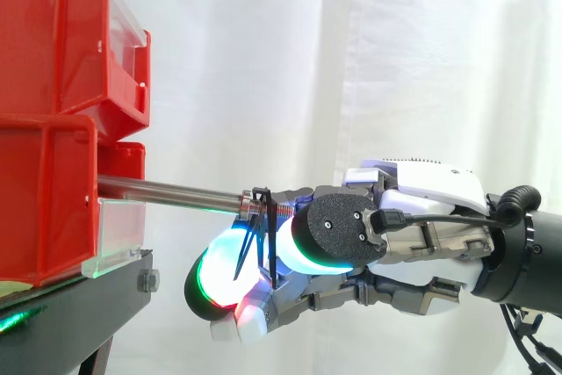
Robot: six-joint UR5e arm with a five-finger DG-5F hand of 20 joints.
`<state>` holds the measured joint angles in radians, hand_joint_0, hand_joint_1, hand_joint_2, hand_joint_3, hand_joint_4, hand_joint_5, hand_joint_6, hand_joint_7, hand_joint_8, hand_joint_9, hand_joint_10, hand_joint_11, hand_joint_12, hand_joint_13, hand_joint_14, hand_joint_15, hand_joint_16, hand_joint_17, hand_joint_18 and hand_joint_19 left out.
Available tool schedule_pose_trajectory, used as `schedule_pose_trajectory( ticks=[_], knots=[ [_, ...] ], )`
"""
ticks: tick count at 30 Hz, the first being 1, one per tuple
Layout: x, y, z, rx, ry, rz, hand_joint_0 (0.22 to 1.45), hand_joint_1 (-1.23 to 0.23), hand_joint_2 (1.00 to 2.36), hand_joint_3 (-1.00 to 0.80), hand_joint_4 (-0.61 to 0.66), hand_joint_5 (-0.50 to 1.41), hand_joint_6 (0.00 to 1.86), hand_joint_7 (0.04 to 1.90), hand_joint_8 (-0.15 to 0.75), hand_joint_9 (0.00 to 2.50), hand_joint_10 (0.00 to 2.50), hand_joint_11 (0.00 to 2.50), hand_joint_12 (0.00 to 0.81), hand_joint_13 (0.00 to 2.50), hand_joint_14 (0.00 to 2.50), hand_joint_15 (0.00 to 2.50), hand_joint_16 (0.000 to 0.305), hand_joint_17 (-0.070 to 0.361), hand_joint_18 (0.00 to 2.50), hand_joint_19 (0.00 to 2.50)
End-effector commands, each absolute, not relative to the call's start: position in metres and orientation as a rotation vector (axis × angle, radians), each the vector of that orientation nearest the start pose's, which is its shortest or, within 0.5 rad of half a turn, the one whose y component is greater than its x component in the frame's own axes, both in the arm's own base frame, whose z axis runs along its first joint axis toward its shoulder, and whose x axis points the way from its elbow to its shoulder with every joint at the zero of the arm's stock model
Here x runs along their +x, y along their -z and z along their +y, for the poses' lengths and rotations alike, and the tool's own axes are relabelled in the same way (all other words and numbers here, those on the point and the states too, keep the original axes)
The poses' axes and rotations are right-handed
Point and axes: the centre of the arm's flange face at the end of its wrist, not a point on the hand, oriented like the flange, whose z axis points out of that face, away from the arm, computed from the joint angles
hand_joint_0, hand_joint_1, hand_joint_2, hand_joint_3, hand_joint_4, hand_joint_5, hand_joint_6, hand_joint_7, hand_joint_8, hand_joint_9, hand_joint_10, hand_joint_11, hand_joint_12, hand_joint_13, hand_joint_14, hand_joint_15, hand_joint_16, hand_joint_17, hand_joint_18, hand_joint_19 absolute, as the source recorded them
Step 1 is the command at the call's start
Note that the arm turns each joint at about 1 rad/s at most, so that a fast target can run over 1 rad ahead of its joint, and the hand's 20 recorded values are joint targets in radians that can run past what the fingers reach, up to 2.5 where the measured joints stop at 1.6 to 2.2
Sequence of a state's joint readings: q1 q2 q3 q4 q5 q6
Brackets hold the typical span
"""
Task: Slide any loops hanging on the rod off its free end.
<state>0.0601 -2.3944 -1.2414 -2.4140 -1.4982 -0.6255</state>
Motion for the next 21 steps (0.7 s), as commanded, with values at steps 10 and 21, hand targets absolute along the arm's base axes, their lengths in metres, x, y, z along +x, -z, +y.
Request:
schedule_pose_trajectory(
  ticks=[10, 21],
  knots=[
    [0.774, -0.175, -0.1, 0.635, -0.759, 1.238, 0.59, -0.71, 1.01, -0.39, 0.2, -0.12, 0.59, 1.17, 0.28, 0.82, 0.01, 0.4, 0.351, 0.6, 0.01, 0.35, 0.048, 0.108, 0.43, 0.43],
    [0.771, -0.171, -0.103, 0.616, -0.766, 1.198, 0.61, -0.7, 1.02, -0.35, 0.19, -0.13, 0.63, 1.13, 0.278, 0.82, 0.02, 0.41, 0.351, 0.6, 0.01, 0.35, 0.048, 0.108, 0.43, 0.43]
  ],
)
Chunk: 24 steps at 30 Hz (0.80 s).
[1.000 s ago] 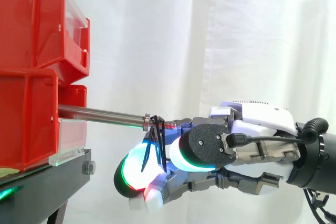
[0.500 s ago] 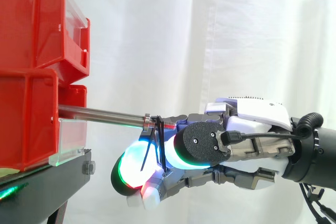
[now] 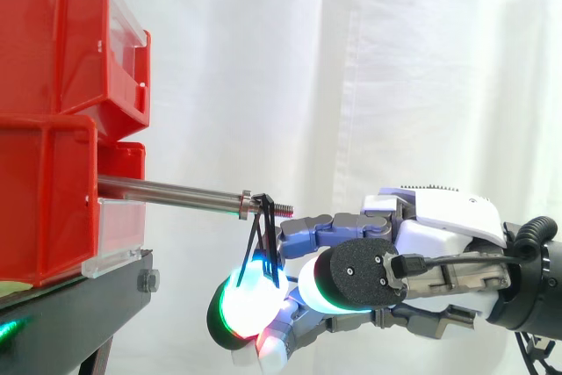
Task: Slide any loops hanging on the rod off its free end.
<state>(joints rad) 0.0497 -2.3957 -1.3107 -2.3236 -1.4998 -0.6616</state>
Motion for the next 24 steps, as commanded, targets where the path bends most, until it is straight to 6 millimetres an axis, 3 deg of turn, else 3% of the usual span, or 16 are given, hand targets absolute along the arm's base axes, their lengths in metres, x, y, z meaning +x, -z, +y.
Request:
schedule_pose_trajectory(
  ticks=[1, 7, 12, 15, 24],
  knots=[
    [0.771, -0.17, -0.103, 0.613, -0.764, 1.196, 0.61, -0.7, 1.01, -0.36, 0.19, -0.13, 0.63, 1.12, 0.277, 0.82, 0.02, 0.4, 0.351, 0.6, 0.01, 0.35, 0.048, 0.108, 0.43, 0.43],
    [0.776, -0.178, -0.097, 0.508, -0.729, 1.169, 0.6, -0.71, 1.01, -0.37, 0.2, -0.13, 0.63, 1.11, 0.28, 0.82, 0.01, 0.4, 0.351, 0.6, 0.01, 0.34, 0.048, 0.109, 0.43, 0.43],
    [0.783, -0.151, -0.096, 0.462, -0.712, 1.172, 0.6, -0.7, 1.01, -0.38, 0.2, -0.13, 0.63, 1.11, 0.28, 0.82, 0.01, 0.41, 0.352, 0.6, 0.01, 0.35, 0.048, 0.109, 0.43, 0.43],
    [0.788, -0.144, -0.098, 0.465, -0.736, 1.158, 0.59, -0.69, 1.01, -0.38, 0.19, -0.13, 0.63, 1.11, 0.279, 0.82, 0.02, 0.41, 0.35, 0.61, 0.01, 0.35, 0.049, 0.109, 0.43, 0.44],
    [0.794, -0.152, -0.098, 0.469, -0.748, 1.149, 0.59, -0.61, 1.01, -0.36, 0.19, -0.13, 0.62, 1.13, 0.279, 0.82, 0.02, 0.4, 0.356, 0.61, 0.01, 0.36, 0.049, 0.11, 0.43, 0.45]
  ],
)
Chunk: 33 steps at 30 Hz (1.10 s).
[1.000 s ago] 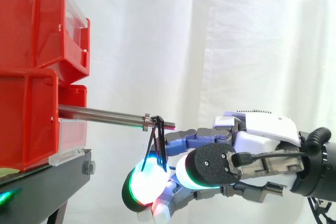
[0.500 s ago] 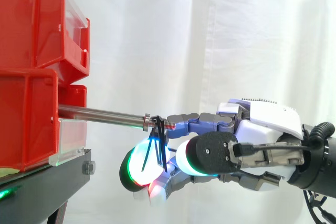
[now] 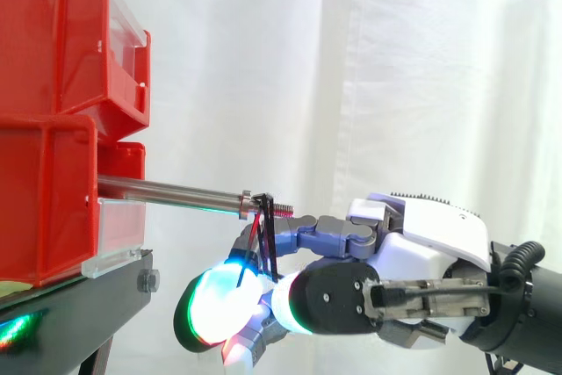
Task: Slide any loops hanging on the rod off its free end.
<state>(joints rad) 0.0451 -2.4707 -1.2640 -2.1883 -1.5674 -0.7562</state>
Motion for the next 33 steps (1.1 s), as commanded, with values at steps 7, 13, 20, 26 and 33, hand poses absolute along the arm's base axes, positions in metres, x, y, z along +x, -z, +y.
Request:
schedule_pose_trajectory(
  ticks=[7, 13, 20, 26, 33],
  knots=[
    [0.797, -0.157, -0.098, 0.466, -0.749, 1.142, 0.59, -0.59, 1.01, -0.36, 0.19, -0.12, 0.61, 1.15, 0.281, 0.82, 0.01, 0.4, 0.356, 0.61, 0.01, 0.36, 0.049, 0.111, 0.43, 0.46],
    [0.798, -0.159, -0.098, 0.465, -0.75, 1.139, 0.59, -0.61, 1.01, -0.37, 0.2, -0.12, 0.6, 1.16, 0.282, 0.82, 0.01, 0.4, 0.359, 0.61, 0.01, 0.36, 0.05, 0.112, 0.43, 0.46],
    [0.798, -0.159, -0.096, 0.458, -0.757, 1.142, 0.58, -0.62, 1.01, -0.37, 0.2, -0.12, 0.6, 1.17, 0.285, 0.82, 0.01, 0.41, 0.358, 0.62, 0.02, 0.37, 0.05, 0.113, 0.43, 0.47],
    [0.797, -0.159, -0.097, 0.455, -0.76, 1.153, 0.59, -0.61, 1.01, -0.38, 0.2, -0.11, 0.6, 1.18, 0.285, 0.82, 0.02, 0.4, 0.358, 0.62, 0.01, 0.36, 0.05, 0.113, 0.44, 0.46],
    [0.807, -0.177, -0.091, 0.405, -0.803, 1.151, 0.6, -0.63, 1.02, -0.32, 0.18, -0.14, 0.71, 1.07, 0.286, 0.83, 0.01, 0.41, 0.357, 0.63, 0.02, 0.37, 0.05, 0.112, 0.45, 0.46]
  ],
)
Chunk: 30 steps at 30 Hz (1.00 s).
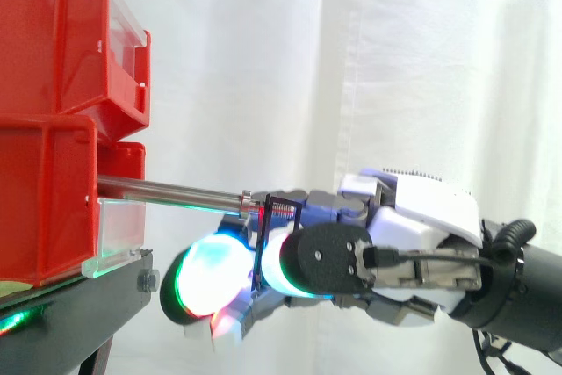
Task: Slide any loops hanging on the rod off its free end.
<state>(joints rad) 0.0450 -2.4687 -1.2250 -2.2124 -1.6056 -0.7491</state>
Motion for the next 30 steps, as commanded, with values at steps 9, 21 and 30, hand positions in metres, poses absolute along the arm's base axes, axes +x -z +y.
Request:
schedule_pose_trajectory(
  ticks=[9, 21, 30],
  knots=[
    [0.8, -0.189, -0.091, 0.409, -0.803, 1.25, 0.6, -0.67, 1.03, -0.15, 0.18, -0.18, 0.88, 0.96, 0.286, 0.83, 0.02, 0.44, 0.358, 0.63, 0.02, 0.36, 0.051, 0.114, 0.45, 0.47],
    [0.793, -0.193, -0.1, 0.413, -0.75, 1.31, 0.6, -0.67, 1.03, -0.13, 0.17, -0.18, 0.89, 0.98, 0.284, 0.82, 0.02, 0.44, 0.357, 0.62, 0.02, 0.37, 0.051, 0.115, 0.45, 0.46],
    [0.791, -0.192, -0.11, 0.426, -0.744, 1.307, 0.58, -0.69, 1.02, -0.33, 0.2, -0.18, 0.88, 0.95, 0.284, 0.82, 0.02, 0.45, 0.357, 0.62, 0.02, 0.38, 0.052, 0.117, 0.45, 0.47]
  ],
)
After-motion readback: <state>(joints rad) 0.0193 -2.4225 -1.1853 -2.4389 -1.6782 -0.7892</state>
